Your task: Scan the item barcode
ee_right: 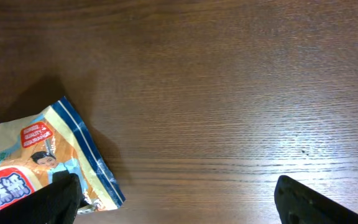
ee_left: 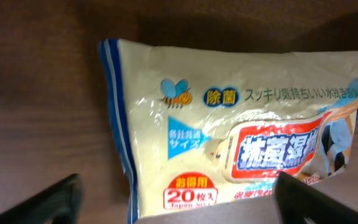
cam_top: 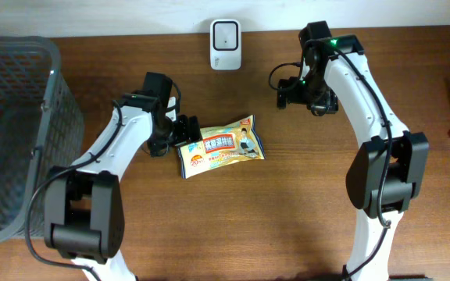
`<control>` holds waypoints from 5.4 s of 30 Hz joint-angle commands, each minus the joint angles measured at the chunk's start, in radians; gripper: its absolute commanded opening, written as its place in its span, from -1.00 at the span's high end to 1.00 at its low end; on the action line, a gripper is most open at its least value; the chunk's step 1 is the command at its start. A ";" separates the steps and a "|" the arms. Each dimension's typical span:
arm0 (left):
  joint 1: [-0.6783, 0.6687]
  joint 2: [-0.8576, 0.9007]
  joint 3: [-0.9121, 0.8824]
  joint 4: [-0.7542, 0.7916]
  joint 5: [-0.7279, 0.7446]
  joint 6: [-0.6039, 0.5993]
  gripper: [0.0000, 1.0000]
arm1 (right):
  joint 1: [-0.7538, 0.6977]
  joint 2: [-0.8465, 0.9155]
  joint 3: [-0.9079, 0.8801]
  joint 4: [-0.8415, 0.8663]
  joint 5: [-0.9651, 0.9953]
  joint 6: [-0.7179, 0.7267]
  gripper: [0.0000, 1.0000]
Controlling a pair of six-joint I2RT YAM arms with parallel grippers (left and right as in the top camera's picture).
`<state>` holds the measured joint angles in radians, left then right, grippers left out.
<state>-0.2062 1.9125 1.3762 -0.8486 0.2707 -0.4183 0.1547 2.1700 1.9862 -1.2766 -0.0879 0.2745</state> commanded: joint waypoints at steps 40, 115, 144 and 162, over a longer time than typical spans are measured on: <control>0.158 0.151 0.640 -0.357 -0.259 -0.021 -0.99 | 0.381 -0.002 0.005 0.127 -0.166 -1.053 -0.97; 0.233 0.152 0.639 -0.360 -0.208 -0.041 -0.98 | 0.237 0.262 0.200 1.217 0.120 -0.105 0.92; 0.233 0.152 0.639 -0.360 -0.208 -0.041 -0.98 | -0.603 -0.002 0.132 0.463 0.279 0.056 0.92; 0.233 0.152 0.639 -0.360 -0.208 -0.041 -0.98 | -0.720 -0.002 -0.087 0.563 0.492 0.098 0.62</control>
<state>0.0238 2.0548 1.9995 -1.2083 0.0555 -0.4507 -0.5484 2.1780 1.9064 -0.7208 0.3058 0.3576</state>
